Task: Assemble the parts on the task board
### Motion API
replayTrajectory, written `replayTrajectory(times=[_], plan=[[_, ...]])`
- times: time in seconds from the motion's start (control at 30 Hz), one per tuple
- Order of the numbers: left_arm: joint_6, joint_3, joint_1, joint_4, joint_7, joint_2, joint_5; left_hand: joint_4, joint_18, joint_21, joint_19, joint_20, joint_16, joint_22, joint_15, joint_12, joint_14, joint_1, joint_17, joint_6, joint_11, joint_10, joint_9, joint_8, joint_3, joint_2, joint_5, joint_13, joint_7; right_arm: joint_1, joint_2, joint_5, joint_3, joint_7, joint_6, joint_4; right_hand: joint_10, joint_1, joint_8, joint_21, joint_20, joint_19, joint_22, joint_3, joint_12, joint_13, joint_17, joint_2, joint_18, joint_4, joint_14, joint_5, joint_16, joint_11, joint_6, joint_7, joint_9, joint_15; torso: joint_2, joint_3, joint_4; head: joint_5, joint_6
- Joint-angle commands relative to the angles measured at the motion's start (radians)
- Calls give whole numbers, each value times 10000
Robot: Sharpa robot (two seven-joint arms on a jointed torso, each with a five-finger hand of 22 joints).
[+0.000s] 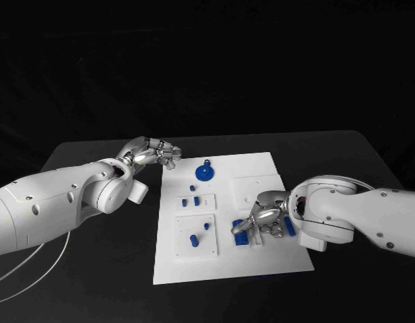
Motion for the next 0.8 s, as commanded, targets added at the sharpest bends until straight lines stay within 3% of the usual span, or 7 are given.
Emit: replayTrajectory(times=[0.03, 0.33, 0.43, 0.63, 0.8], plan=[[120, 6, 6, 12, 40, 11, 54, 46, 167, -50, -8, 8, -63, 17, 7, -42, 71, -115, 15, -51, 8, -65, -15, 44, 0, 13, -44, -11, 4, -32, 1, -273, -16, 234, 32, 10, -12, -107, -25, -56, -61, -3, 87, -63, -46, -3, 5, -64, 370, -1, -11, -6, -1, -21, -45, -7, -24, -39, -2, 2, -2, 23, -9], [124, 6, 6, 8, 35, 13, 54, 52, 167, -53, -7, 8, -70, 20, 7, -42, 72, -116, 23, -54, 8, -67, -16, 44, 1, 8, -46, -12, 5, -33, -155, -405, -15, 546, 304, 23, -10, -75, -35, -73, -88, 13, 70, -25, -54, -6, 4, -60, 370, -22, -9, -4, -10, -28, -46, -13, -24, -48, -2, 2, -2, 26, -12], [120, 6, 6, 4, 37, 10, 54, 52, 168, -54, -7, 7, -73, 22, 7, -43, 72, -113, 27, -56, 8, -68, -16, 43, 3, 7, -45, -12, 5, -33, -182, -445, -15, 631, 304, 47, -1, 507, -51, -69, -101, 36, 72, 44, -51, -1, 1, 221, 368, -538, 7, 18, -20, -15, -45, -1, -21, -29, -2, 8, 3, 36, 9], [109, 6, 5, -4, 52, 19, 54, 54, 170, -57, -7, 6, -80, 25, 6, -43, 74, -105, 36, -59, 9, -70, -18, 44, 7, 6, -44, -13, 5, -33, -494, -450, -10, 1183, -618, 145, 11, 677, -111, -103, -18, 72, 45, -52, -68, -14, -24, 478, 370, -950, 32, 101, -66, 20, -56, 36, -46, 2, -2, 3, -1, 24, 35], [111, 6, 4, -9, 76, 42, 54, 53, 171, -58, -7, 5, -84, 27, 5, -43, 75, -100, 42, -60, 8, -70, -18, 44, 9, 4, -43, -13, 5, 91, -906, -420, 77, 1689, -798, 0, 34, 783, -130, -114, 0, 101, 37, -36, -57, -15, -34, 603, 370, -1135, 56, 196, -81, 27, -41, 45, -50, 12, -11, 7, -5, -8, 99]])
